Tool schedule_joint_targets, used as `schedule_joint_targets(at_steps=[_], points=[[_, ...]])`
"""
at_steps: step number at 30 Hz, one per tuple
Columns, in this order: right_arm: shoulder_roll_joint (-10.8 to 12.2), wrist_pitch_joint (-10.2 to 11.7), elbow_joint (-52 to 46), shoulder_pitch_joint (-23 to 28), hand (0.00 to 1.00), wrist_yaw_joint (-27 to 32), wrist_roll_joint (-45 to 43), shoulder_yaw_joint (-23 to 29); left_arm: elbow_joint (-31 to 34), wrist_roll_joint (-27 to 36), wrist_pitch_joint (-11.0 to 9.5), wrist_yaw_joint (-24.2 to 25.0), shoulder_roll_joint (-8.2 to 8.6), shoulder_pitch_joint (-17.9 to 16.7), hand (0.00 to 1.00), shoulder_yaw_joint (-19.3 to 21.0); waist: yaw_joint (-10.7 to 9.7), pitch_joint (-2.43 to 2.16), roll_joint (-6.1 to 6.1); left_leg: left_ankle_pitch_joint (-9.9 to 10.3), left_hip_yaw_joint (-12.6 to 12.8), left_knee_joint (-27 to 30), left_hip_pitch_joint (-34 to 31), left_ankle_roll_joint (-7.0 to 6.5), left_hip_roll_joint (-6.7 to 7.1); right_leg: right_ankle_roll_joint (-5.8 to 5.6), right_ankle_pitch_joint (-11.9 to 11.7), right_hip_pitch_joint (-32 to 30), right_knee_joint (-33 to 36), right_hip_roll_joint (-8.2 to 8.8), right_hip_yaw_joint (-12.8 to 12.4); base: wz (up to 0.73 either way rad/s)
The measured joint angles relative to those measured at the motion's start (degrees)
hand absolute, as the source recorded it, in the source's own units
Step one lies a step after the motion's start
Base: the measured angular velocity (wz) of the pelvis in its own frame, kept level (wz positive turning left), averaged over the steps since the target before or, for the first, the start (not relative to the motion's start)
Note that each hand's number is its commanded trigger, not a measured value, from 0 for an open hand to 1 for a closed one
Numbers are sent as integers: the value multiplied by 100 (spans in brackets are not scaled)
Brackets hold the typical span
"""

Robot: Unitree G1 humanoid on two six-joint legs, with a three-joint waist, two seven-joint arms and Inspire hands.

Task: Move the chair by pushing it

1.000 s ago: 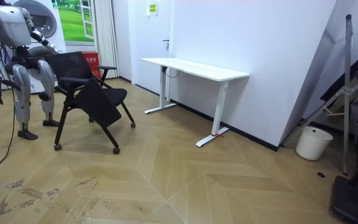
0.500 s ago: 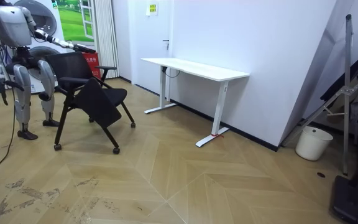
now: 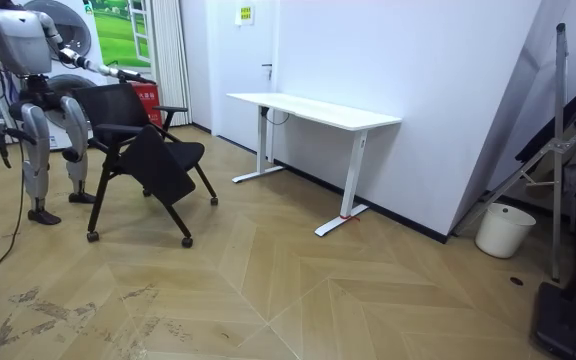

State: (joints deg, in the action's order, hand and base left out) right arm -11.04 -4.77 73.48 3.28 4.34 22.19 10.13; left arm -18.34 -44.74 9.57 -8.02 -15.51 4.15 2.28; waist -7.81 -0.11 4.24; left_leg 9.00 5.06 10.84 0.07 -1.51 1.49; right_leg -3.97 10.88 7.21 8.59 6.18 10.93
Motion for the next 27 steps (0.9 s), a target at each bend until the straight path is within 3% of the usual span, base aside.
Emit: schedule_joint_targets(at_steps=[2,5,6,8,11,13,14,16,20,23,24,27], points=[[-1,2,0,-12,0,-26,-5,-30,48,1,-23,42,-6,25,0,-29,12,-6,29,0,29,-12,24,0,-2,0,0,11,1,1,-30,-9],[-4,3,25,-71,0,-62,-3,-183,38,2,18,358,-37,50,0,-118,-24,28,48,0,44,-7,60,0,-6,0,0,46,2,1,-65,-2],[-7,3,29,-92,0,-75,-4,-199,36,0,61,552,-115,96,0,-288,-63,62,48,0,20,12,51,0,-2,0,0,58,2,1,-43,8],[-6,2,31,-142,0,-97,4,-206,31,1,101,907,-228,113,0,-509,-127,78,54,0,-17,38,25,-1,2,0,0,57,2,1,-9,10],[-16,-14,24,-151,0,-143,-26,-211,42,3,302,1500,-336,241,0,-714,-147,80,86,0,-42,54,9,-1,0,0,0,65,8,0,-3,4],[-25,-23,20,-163,0,-149,-95,-205,127,-5,478,2082,-518,306,0,-824,-194,71,105,0,-46,53,8,-1,6,0,0,69,3,3,-2,0],[-25,-24,21,-171,0,-153,-127,-196,166,-6,534,2243,-557,308,0,-824,-220,57,135,0,-47,54,10,-1,6,0,0,75,3,2,-2,3],[-43,-26,22,-243,0,-152,-310,-132,332,-113,743,2868,-710,310,0,-822,-342,74,214,0,-48,48,14,-1,14,-1,0,82,1,8,5,0],[-108,-40,56,-296,0,-209,-436,-105,584,-386,1026,3678,-822,381,0,-824,-428,73,330,0,-51,54,2,-2,13,-2,1,66,2,8,-6,0],[-157,-98,61,-310,0,-253,-454,-103,943,-558,1270,4365,-916,489,0,-959,-448,59,366,0,-64,74,-35,-2,14,-2,1,53,1,10,6,3],[-164,-104,69,-316,0,-259,-451,-107,1116,-587,1303,4586,-968,504,0,-1056,-448,88,325,0,-73,74,-33,-2,14,-2,1,59,1,11,12,6],[-163,-90,111,-343,0,-265,-449,-155,1446,-622,1316,5019,-1108,570,0,-1297,-463,114,292,0,-120,84,-31,-2,16,-2,1,79,3,10,20,6]])
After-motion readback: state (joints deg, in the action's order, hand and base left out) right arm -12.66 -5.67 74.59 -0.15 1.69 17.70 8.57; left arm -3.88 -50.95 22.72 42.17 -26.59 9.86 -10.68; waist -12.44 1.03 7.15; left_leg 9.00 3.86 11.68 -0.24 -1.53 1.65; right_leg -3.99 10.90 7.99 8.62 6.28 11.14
